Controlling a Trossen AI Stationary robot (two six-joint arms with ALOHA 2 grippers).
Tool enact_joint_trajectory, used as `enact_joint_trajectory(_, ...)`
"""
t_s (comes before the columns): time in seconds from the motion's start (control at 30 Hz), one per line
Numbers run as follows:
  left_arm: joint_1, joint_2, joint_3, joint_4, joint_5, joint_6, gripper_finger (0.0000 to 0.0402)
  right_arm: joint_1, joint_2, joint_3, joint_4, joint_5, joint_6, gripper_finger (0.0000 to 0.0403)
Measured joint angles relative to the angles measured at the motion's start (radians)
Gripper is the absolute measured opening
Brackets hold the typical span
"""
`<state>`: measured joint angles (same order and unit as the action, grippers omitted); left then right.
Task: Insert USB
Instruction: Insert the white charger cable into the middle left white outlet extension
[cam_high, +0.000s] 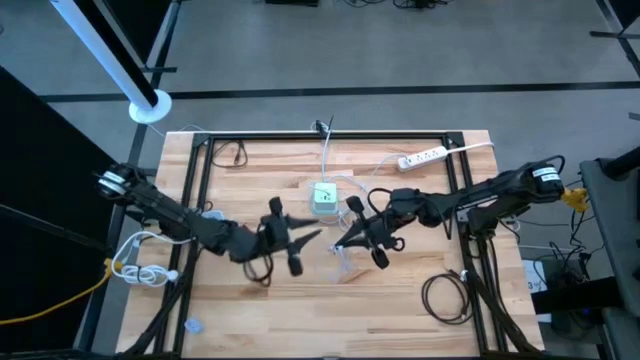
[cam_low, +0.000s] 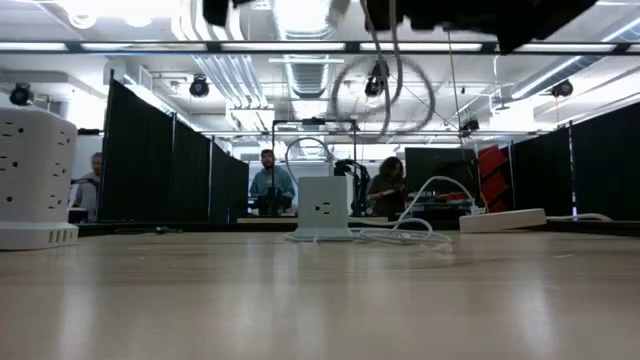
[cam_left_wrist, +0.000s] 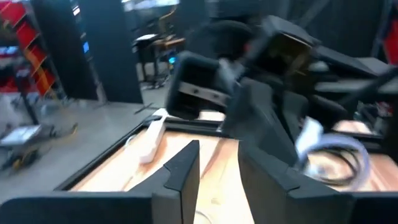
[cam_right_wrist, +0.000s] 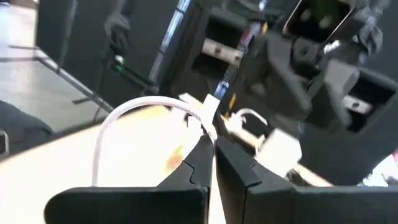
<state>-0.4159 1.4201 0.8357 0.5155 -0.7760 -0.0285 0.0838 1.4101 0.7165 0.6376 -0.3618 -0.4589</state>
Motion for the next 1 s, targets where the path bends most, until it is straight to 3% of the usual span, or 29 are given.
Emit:
enact_joint_trajectory(0.27, 0.109, 0.063, -0.001, 0.016, 0.049, -0.189, 0.013, -0.045, 0.013, -0.064, 0.004, 0.14, 0.055, 0.0)
enact_joint_trajectory(0.5, 0.119, 0.124, -0.001, 0.012, 0.055, -0.265, 0.014, -0.047, 0.013, -0.065, 0.089, 0.146, 0.045, 0.0)
enact_joint_trajectory(1.0, 0.118, 0.105, -0.001, 0.0, 0.054, -0.213, 0.0154, -0.047, -0.031, -0.067, 0.142, 0.155, 0.066, 0.0)
